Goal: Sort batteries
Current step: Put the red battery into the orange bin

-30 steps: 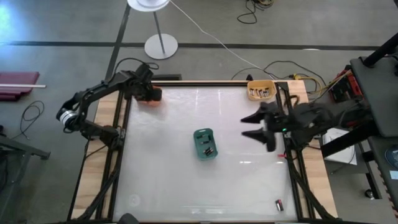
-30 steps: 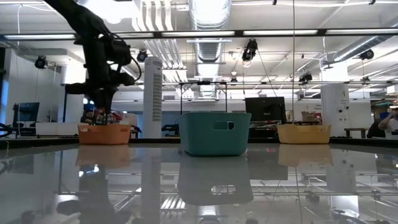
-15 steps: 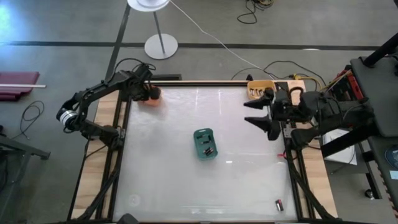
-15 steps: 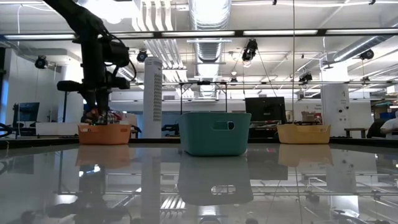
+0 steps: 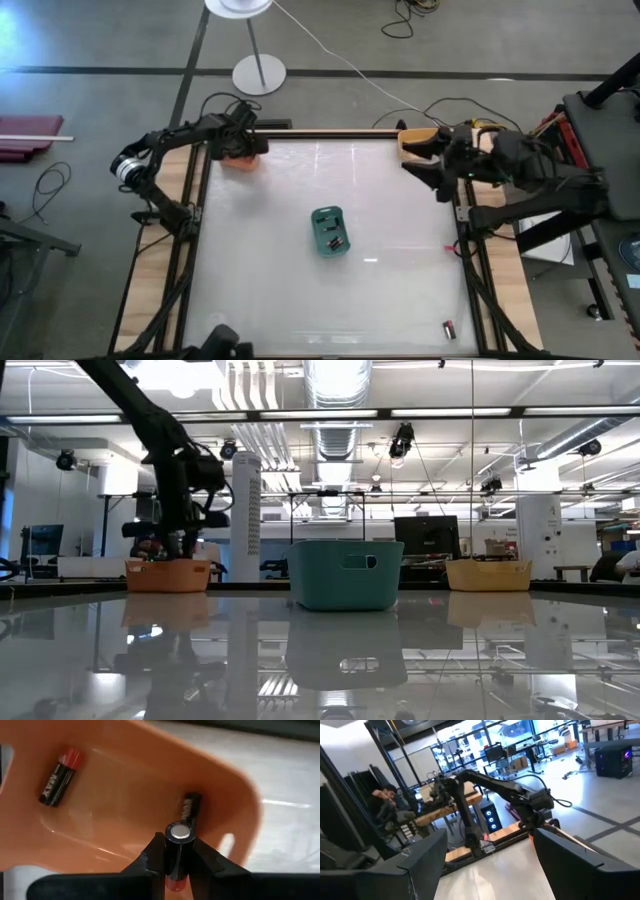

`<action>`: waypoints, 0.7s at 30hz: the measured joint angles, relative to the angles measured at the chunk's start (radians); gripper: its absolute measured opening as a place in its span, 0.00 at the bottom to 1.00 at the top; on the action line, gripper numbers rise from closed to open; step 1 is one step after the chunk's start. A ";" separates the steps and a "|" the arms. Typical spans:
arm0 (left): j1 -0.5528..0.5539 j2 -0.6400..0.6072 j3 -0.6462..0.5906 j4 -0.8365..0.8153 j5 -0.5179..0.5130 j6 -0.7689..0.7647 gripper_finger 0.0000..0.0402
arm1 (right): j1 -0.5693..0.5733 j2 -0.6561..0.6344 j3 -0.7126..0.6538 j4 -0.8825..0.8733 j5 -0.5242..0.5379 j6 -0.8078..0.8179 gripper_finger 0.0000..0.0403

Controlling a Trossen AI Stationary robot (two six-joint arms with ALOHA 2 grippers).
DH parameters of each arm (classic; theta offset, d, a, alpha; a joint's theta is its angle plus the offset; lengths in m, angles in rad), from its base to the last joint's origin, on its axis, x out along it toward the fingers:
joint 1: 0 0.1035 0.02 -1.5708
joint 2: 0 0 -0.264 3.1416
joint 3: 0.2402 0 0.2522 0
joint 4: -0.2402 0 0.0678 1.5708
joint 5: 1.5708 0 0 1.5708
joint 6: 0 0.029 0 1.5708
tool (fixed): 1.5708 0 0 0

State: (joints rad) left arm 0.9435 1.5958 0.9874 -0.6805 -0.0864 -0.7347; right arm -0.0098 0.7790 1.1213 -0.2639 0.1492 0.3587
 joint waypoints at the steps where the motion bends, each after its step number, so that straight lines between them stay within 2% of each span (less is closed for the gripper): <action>1: 0.003 0.012 0.000 0.000 0.005 0.013 0.07 | 0.000 -0.011 0.000 -0.008 0.000 0.013 0.71; 9: 0.004 0.062 0.000 0.057 0.021 0.086 0.07 | 0.000 -0.063 -0.002 -0.064 0.009 0.042 0.68; 21: 0.028 0.120 0.000 0.125 0.052 0.193 0.07 | 0.000 0.022 -0.001 -0.059 0.009 0.069 0.68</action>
State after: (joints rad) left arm 0.9710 1.7155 0.9874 -0.5554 -0.0341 -0.5417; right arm -0.0093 0.8007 1.1206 -0.3230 0.1585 0.4278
